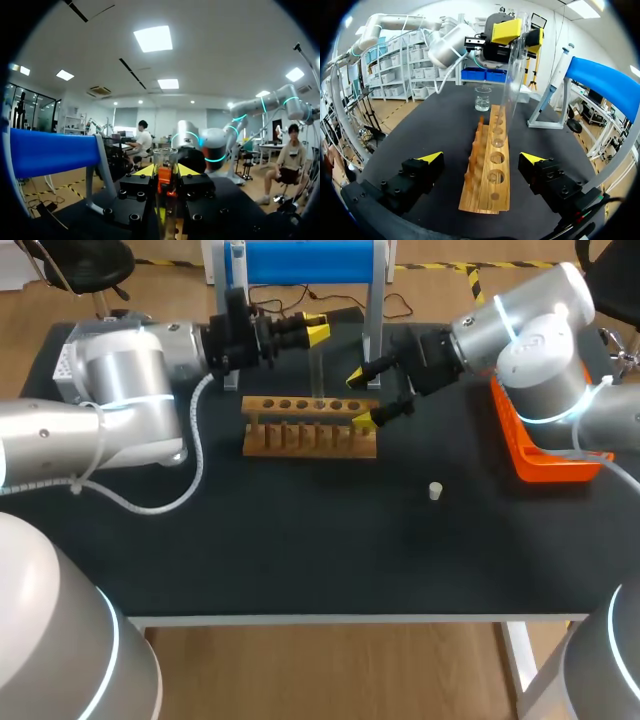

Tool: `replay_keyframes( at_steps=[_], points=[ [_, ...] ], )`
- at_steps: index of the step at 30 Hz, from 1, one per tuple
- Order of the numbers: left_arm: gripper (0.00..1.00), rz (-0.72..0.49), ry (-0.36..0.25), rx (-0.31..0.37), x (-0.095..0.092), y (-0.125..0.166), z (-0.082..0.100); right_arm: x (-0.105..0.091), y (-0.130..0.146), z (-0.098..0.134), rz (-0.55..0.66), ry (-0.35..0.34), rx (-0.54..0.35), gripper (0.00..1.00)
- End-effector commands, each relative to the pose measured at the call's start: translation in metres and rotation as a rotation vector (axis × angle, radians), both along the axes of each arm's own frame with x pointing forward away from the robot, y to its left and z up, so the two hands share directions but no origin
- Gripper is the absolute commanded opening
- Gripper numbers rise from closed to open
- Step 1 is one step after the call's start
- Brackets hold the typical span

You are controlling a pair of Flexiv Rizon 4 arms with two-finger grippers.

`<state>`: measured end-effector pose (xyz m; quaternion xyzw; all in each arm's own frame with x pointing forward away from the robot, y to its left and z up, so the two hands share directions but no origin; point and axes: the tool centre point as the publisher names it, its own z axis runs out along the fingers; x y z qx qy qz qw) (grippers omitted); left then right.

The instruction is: Invert the test tube, pick up the pipette, mount the tip to pipette, aspirate from beaker and dispense into the tube, eject the tip, return the pipette, and cap with the stopper.

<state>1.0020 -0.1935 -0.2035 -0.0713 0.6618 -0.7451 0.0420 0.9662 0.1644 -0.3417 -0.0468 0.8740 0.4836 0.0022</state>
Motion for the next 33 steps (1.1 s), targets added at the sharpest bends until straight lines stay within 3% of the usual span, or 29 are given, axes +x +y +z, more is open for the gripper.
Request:
replay_keyframes(
  at_steps=[1, 15, 33],
  points=[
    [0.00, 0.006, -0.004, 0.022, -0.002, -0.001, 0.000, 0.000, 0.000, 0.000, 0.001, 0.000, 0.000, 1.00],
    [0.00, 0.000, -0.002, 0.049, -0.003, -0.005, -0.007, 0.000, 0.000, 0.000, 0.001, 0.000, 0.000, 1.00],
    [0.00, -0.003, 0.033, 0.177, -0.004, -0.001, -0.016, 0.000, 0.000, 0.000, 0.001, 0.000, 0.000, 1.00]
  ],
)
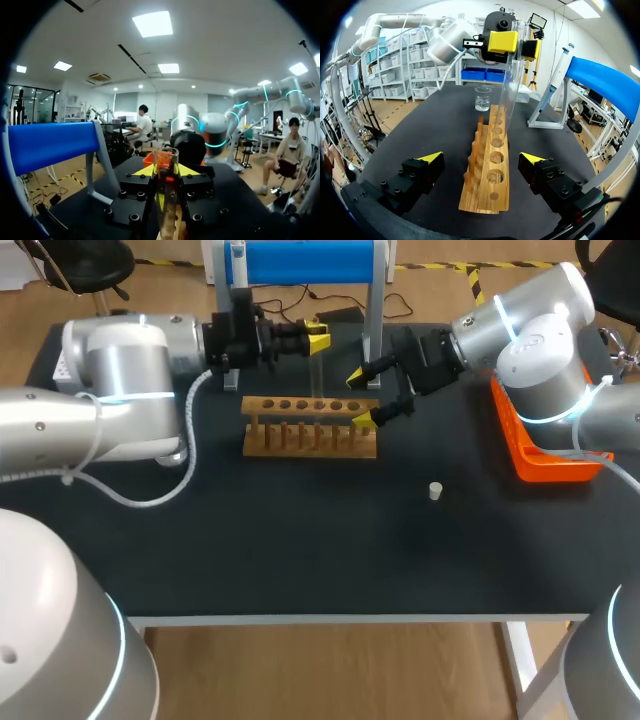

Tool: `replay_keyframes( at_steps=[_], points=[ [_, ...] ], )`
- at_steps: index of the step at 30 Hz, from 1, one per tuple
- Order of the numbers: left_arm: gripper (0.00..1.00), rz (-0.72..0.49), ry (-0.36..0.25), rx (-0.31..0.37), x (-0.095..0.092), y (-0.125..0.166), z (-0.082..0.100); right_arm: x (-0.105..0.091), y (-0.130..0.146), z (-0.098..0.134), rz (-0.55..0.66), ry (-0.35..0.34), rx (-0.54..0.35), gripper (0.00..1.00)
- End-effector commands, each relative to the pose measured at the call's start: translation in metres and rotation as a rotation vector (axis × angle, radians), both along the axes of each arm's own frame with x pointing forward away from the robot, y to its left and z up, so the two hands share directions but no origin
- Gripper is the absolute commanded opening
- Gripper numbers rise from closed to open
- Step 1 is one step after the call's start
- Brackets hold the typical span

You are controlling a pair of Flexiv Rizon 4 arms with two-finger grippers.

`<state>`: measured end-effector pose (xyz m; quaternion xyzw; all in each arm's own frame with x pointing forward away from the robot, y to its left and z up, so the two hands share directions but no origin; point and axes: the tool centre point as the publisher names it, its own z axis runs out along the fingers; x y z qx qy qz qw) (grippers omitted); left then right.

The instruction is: Invert the test tube, pick up the pipette, mount the tip to pipette, aspirate from beaker and dispense into the tube, eject the tip, return the pipette, and cap with the stopper.

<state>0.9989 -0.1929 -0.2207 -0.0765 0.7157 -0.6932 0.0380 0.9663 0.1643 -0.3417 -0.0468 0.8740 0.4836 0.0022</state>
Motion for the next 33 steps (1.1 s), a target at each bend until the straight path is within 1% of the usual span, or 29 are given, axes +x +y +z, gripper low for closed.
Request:
replay_keyframes(
  at_steps=[1, 2, 3, 12, 20, 33],
  points=[
    [0.00, -0.002, 0.008, 0.023, -0.001, -0.002, 0.001, 0.000, 0.000, 0.000, 0.001, 0.000, 0.000, 1.00],
    [0.00, -0.002, 0.008, 0.021, -0.001, -0.002, 0.001, 0.000, 0.000, 0.000, 0.001, 0.000, 0.000, 1.00],
    [0.00, -0.006, 0.011, 0.037, -0.001, -0.002, 0.000, 0.000, 0.000, 0.000, 0.001, 0.000, 0.000, 1.00],
    [0.00, -0.015, 0.014, 0.037, 0.000, -0.007, -0.006, 0.000, 0.000, 0.000, 0.001, 0.000, 0.000, 1.00],
    [0.00, 0.005, 0.019, 0.009, 0.000, -0.005, -0.011, 0.000, 0.000, 0.000, 0.001, 0.000, 0.000, 1.00],
    [0.00, 0.026, 0.033, -0.008, -0.001, -0.001, -0.019, 0.000, 0.000, 0.000, 0.001, 0.000, 0.000, 1.00]
  ],
)
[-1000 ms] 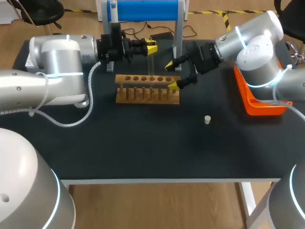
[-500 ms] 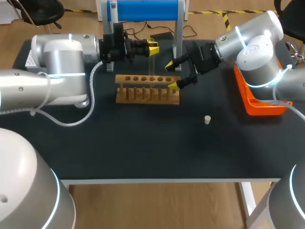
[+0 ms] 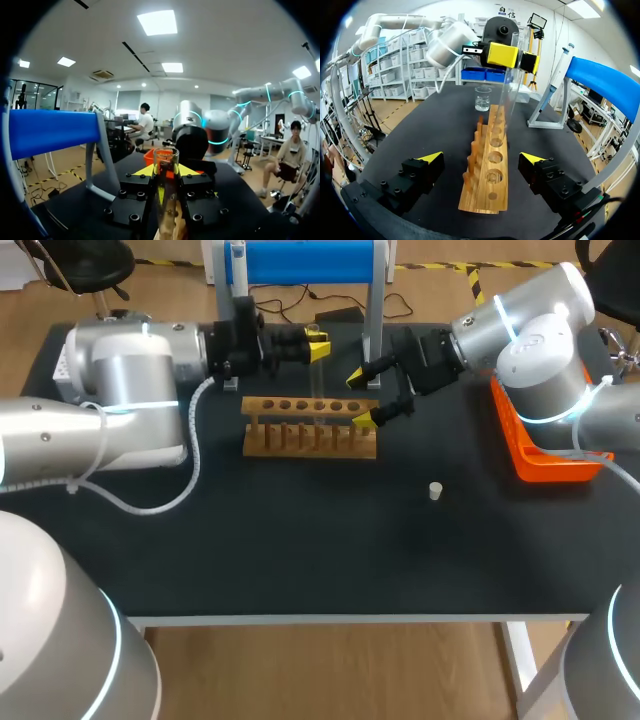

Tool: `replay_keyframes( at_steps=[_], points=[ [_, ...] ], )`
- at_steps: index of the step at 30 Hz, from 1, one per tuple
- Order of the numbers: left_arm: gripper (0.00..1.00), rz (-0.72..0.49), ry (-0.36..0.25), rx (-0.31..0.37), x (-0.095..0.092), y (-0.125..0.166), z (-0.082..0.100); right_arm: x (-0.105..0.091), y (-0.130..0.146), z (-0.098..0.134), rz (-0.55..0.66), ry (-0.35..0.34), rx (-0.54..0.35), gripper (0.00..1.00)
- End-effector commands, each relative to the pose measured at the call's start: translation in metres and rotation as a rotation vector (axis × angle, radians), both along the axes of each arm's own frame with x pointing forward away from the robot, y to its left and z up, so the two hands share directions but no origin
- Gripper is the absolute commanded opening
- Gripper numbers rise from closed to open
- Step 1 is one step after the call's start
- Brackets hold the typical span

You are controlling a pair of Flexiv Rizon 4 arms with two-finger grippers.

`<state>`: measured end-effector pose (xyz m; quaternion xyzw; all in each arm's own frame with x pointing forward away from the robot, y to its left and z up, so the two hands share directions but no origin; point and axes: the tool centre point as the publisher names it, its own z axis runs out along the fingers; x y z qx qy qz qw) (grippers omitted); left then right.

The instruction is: Invert the test tube, pick up the pipette, mount the tip to pipette, aspirate from beaker and dispense into the tube, eject the tip, return the pipette, and cap with the stopper.

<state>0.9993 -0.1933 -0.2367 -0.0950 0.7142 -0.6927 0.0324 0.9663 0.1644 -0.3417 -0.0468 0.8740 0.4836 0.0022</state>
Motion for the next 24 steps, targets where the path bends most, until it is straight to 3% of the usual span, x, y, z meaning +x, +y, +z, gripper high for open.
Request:
replay_keyframes(
  at_steps=[1, 24],
  points=[
    [0.00, 0.008, 0.000, -0.005, -0.001, 0.000, -0.003, 0.000, 0.000, 0.000, 0.001, 0.000, 0.000, 1.00],
    [0.00, 0.021, 0.013, 0.013, -0.003, -0.001, -0.015, 0.000, 0.000, 0.000, 0.001, 0.000, 0.000, 1.00]
  ],
)
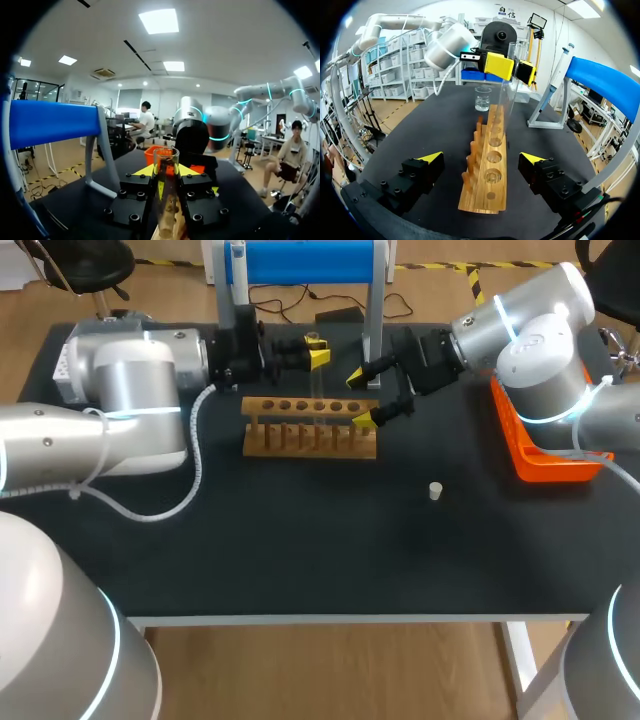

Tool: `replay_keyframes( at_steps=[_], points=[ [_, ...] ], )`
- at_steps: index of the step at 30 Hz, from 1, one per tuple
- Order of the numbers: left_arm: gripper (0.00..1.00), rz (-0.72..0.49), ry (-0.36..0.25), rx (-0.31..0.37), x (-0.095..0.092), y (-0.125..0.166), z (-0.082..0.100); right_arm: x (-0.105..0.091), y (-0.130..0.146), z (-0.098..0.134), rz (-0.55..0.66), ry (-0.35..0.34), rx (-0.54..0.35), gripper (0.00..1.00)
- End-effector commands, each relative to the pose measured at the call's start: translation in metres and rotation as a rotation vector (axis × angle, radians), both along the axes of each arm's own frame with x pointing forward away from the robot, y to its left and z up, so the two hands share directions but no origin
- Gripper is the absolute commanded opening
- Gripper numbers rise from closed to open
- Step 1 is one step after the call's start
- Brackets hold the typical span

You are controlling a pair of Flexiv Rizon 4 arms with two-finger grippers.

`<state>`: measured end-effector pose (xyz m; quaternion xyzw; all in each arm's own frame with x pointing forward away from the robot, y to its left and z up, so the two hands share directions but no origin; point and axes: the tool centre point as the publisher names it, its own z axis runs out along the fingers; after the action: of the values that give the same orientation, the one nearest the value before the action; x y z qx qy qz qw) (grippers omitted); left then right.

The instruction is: Invert the test tube, pick up the pipette, mount the tip to pipette, aspirate from beaker and dispense into the tube, eject the tip, return the pipette, and cap with the stopper.

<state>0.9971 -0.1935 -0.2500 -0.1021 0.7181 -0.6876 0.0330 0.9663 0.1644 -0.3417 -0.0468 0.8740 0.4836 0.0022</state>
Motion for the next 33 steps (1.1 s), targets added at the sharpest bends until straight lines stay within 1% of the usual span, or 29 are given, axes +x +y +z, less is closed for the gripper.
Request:
replay_keyframes(
  at_steps=[1, 16, 33],
  points=[
    [0.00, 0.012, 0.004, 0.000, -0.001, -0.001, -0.002, 0.000, 0.000, 0.000, 0.001, 0.000, 0.000, 1.00],
    [0.00, 0.025, 0.015, 0.000, -0.002, 0.002, -0.008, 0.000, 0.000, 0.000, 0.001, 0.000, 0.000, 1.00],
    [0.00, 0.013, 0.010, 0.010, -0.001, -0.001, -0.013, 0.000, 0.000, 0.000, 0.001, 0.000, 0.000, 1.00]
  ],
)
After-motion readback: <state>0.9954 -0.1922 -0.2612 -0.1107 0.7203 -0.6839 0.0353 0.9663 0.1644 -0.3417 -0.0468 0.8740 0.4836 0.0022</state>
